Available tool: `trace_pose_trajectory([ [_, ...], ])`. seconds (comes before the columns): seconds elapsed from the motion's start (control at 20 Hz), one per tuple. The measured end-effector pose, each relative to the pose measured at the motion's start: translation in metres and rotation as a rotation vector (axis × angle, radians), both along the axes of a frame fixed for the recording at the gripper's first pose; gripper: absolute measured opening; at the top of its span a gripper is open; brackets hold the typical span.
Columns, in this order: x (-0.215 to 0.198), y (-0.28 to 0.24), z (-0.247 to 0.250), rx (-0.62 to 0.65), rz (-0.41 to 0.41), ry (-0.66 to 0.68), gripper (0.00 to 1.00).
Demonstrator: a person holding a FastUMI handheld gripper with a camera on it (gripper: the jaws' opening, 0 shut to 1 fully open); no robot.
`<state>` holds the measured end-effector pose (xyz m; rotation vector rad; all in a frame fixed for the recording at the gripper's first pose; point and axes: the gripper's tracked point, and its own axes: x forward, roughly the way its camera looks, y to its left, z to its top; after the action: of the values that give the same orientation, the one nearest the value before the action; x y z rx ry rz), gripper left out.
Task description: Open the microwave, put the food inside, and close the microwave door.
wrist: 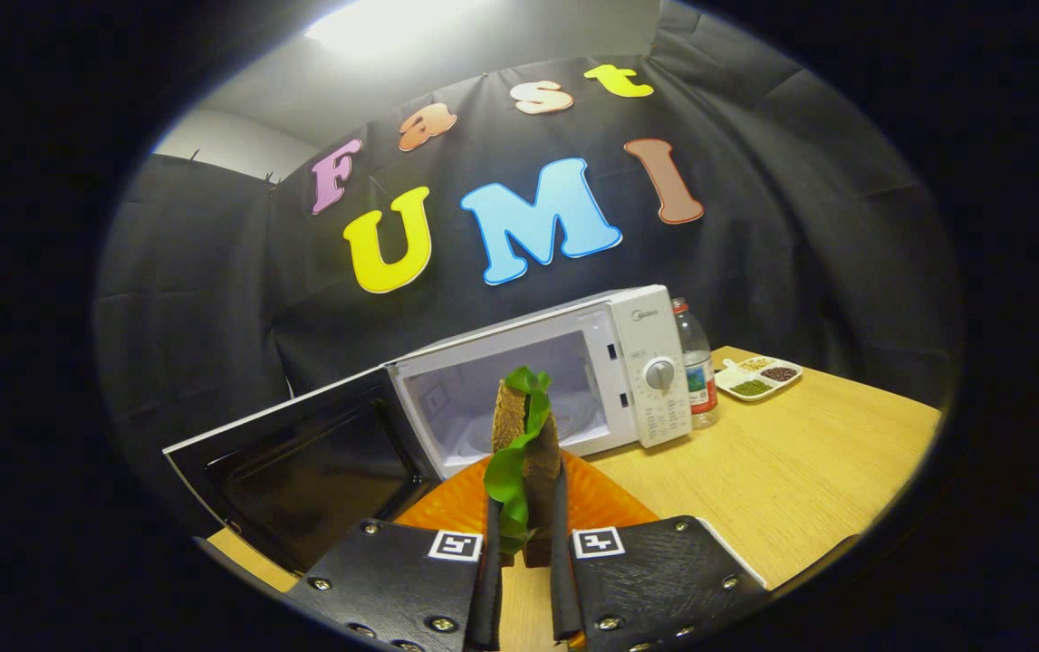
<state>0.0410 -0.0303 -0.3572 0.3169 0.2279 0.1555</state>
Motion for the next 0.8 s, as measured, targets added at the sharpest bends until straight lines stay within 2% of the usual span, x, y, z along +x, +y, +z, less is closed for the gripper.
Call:
trace_pose_trajectory([
  [0.2,0.051,0.028,-0.015,-0.007,0.02,0.024,0.22],
  [0.8,0.192,0.067,-0.041,-0.048,-0.006,0.015,0.22],
])
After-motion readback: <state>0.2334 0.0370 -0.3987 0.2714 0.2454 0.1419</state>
